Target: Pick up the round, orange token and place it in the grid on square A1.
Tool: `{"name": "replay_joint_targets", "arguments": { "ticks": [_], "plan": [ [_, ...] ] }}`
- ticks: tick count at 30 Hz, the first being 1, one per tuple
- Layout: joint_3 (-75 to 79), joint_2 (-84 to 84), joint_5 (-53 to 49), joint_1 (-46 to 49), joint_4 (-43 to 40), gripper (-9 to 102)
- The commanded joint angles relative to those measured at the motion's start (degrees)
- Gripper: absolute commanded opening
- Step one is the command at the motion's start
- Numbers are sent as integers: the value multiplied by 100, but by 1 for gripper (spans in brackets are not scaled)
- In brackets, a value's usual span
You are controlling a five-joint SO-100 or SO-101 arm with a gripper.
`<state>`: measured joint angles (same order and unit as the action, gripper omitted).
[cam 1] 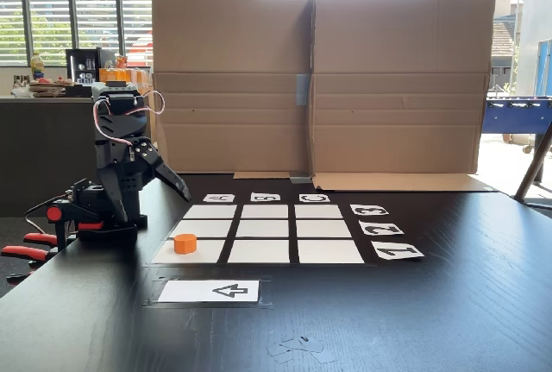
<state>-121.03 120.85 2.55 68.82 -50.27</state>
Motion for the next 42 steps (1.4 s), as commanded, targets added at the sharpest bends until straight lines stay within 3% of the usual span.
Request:
{"name": "replay_joint_targets", "arguments": {
  "ticks": [1, 9, 22, 33, 42],
  "plan": [
    [352, 466, -26, 422, -105, 43],
    [510, 1591, -26, 1090, -1072, 39],
    [378, 3832, -334, 2004, -3771, 29],
    [-1485, 4746, -492, 2505, -3709, 25],
    [-3234, 5212, -519, 2558, -2918, 24]
  ]
}}
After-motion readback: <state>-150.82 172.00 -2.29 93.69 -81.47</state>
